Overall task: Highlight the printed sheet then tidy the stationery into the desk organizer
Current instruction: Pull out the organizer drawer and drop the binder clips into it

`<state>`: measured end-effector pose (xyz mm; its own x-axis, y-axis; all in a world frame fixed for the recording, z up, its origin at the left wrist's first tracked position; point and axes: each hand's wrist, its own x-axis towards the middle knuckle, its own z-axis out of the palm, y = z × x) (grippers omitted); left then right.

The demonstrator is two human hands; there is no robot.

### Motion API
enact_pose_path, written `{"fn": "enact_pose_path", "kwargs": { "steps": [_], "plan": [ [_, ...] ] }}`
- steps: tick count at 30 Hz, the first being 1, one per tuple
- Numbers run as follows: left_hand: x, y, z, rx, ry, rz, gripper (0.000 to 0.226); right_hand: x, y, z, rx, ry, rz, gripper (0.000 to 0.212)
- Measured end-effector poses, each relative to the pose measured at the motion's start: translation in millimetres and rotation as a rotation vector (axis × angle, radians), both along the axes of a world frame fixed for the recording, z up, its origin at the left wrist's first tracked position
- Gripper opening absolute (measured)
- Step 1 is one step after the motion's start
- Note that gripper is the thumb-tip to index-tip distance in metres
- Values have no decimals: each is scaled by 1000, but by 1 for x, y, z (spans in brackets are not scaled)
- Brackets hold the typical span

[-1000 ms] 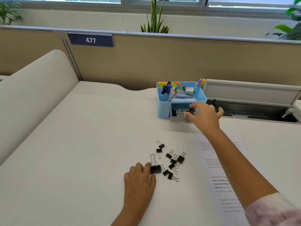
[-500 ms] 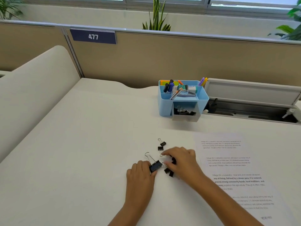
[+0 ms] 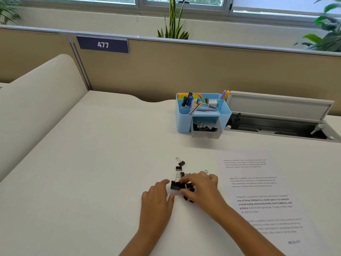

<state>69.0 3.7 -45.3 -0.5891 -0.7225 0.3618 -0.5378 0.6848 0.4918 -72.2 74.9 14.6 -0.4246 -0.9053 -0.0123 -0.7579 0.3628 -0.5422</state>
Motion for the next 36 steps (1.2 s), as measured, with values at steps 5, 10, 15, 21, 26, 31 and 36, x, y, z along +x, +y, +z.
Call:
{"fn": "enact_pose_path", "kwargs": {
  "steps": [5, 10, 15, 21, 26, 31, 36],
  "plan": [
    [1, 1, 4, 30, 24, 6, 26, -30, -8, 33, -210, 10, -188, 25],
    [1, 2, 5, -2, 17, 3, 22, -79, -33, 56, -432, 91, -442, 28],
    [1, 2, 2, -3, 0, 7, 19, -116, -65, 49, -303, 147, -513, 30],
    [0, 1, -1, -8, -30, 23, 18, -122, -75, 30, -374, 114, -438, 34],
    [0, 1, -1, -11, 7, 13, 18, -95, -61, 15, -395, 274, -281, 31],
    [0, 1, -2, -28, -7, 18, 18, -98, -71, 8, -197, 355, -319, 27],
    [0, 1, -2, -56, -38, 25, 16, -104, -85, 15, -199, 338, -308, 27]
  ]
}}
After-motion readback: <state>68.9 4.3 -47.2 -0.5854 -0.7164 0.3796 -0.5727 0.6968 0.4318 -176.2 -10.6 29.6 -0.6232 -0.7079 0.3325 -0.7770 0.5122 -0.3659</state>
